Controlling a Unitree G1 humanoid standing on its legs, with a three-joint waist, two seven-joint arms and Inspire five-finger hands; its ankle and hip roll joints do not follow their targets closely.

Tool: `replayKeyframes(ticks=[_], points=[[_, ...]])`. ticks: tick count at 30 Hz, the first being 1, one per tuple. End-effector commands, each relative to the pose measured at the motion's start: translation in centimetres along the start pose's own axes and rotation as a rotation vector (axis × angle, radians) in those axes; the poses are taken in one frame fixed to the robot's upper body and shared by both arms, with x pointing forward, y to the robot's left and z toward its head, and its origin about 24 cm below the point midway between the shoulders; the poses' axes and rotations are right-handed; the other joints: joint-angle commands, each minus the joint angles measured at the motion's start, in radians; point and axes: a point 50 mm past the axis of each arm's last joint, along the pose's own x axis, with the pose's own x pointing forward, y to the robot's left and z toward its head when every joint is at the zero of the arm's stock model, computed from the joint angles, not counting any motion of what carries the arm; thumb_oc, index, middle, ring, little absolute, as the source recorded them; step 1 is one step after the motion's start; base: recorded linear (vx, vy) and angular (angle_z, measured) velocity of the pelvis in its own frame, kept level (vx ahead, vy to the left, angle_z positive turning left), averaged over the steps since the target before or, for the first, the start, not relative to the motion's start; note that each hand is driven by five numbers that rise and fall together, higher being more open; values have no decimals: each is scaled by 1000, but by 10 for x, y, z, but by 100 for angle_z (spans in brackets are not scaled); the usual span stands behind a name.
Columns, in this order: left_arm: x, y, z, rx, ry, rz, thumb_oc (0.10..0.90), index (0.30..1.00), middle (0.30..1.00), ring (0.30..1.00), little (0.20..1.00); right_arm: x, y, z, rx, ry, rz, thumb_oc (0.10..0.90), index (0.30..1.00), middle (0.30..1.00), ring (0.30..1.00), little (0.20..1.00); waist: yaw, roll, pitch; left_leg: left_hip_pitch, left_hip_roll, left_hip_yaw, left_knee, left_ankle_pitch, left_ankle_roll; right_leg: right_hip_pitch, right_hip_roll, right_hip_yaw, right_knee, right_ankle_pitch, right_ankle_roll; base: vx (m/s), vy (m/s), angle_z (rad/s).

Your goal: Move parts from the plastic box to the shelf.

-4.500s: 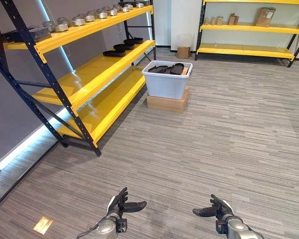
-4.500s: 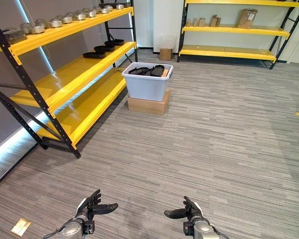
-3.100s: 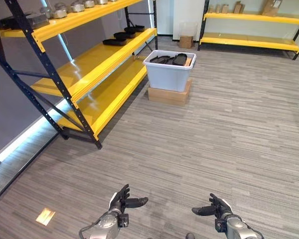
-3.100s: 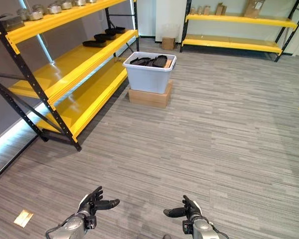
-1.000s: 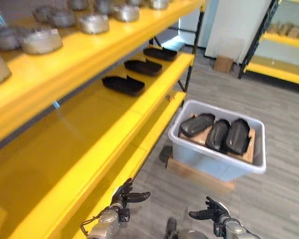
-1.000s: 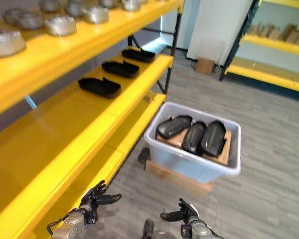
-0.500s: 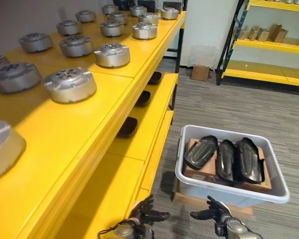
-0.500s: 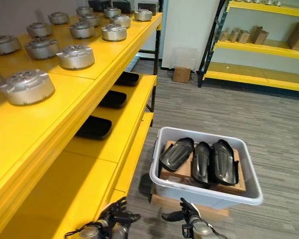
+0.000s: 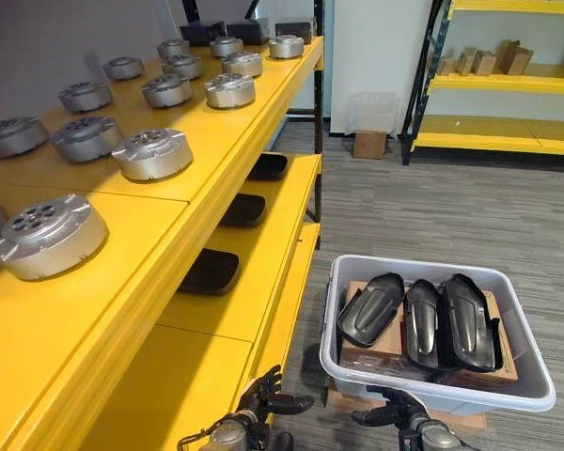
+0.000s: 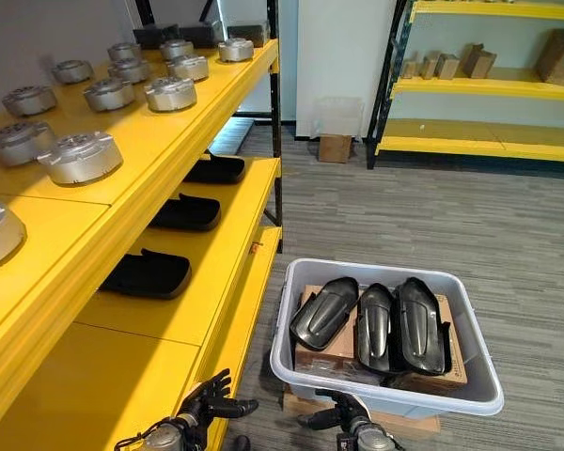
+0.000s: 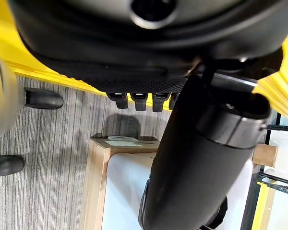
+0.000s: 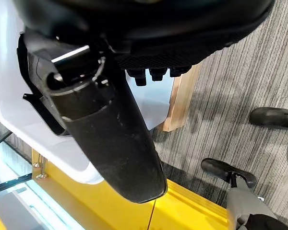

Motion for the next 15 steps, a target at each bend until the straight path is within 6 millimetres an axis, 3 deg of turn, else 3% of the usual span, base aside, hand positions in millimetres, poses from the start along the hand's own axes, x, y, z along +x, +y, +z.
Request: replayKeyframes(ticks=[1, 3, 6, 8, 10, 11, 13, 15], points=[[-1, 51, 68, 16, -257, 175, 900, 1000, 1000, 1000, 1000, 2, 1, 62, 1, -258, 15, 900, 1000, 1000, 1000, 1000, 45, 20, 21, 32, -62, 5, 77, -124, 53, -225, -61, -19, 302, 51, 122, -123, 95, -28], [-2, 53, 69, 13, -261, 185, 900, 1000, 1000, 1000, 1000, 2, 2, 65, -13, -264, 19, 900, 1000, 1000, 1000, 1000, 46, 30, 33, 42, -60, 15, 77, -129, 55, -257, -137, -65, 347, 114, 132, 5, 5, -44], [-2, 55, 72, 18, -273, 180, 900, 1000, 1000, 1000, 1000, 1, 4, 69, -25, -278, 25, 900, 1000, 1000, 1000, 1000, 40, 62, 29, 43, -42, -21, 80, -135, 38, -275, -260, -23, 293, 186, 108, 61, -115, -13], [-1, 55, 74, 34, -272, 183, 900, 1000, 1000, 1000, 1000, 1, 2, 70, -20, -280, 14, 900, 1000, 1000, 1000, 1000, 30, 57, 23, 37, -44, -43, 89, -151, 20, -255, -327, 34, 187, 244, 128, 69, -217, 24], [-1, 58, 75, 24, -275, 199, 900, 1000, 1000, 1000, 1000, 2, 2, 72, -34, -279, 12, 900, 1000, 1000, 1000, 1000, 38, 34, 12, 38, -22, -38, 97, -182, -12, -225, -405, 27, 48, 325, 175, 96, -341, 27], [-1, 58, 75, 24, -275, 199, 900, 1000, 1000, 1000, 1000, 2, 2, 72, -34, -279, 12, 900, 1000, 1000, 1000, 1000, 37, 34, 13, 40, -22, -39, 97, -182, -12, -221, -404, 25, 45, 326, 175, 113, -435, 10], [-1, 64, 69, 7, -250, 229, 900, 1000, 1000, 1000, 1000, 3, 3, 73, -74, -273, 23, 900, 1000, 1000, 1000, 1000, 56, -3, -13, 71, 63, -36, 70, -177, -66, -194, -369, -29, -5, 267, 208, 157, -548, 43], [-1, 64, 64, -4, -235, 233, 900, 1000, 1000, 1000, 1000, 3, 4, 72, -83, -270, 30, 900, 1000, 1000, 1000, 1000, 59, -3, -21, 75, 122, -47, 60, -161, -88, -186, -322, -50, 2, 201, 187, 109, -458, 7]])
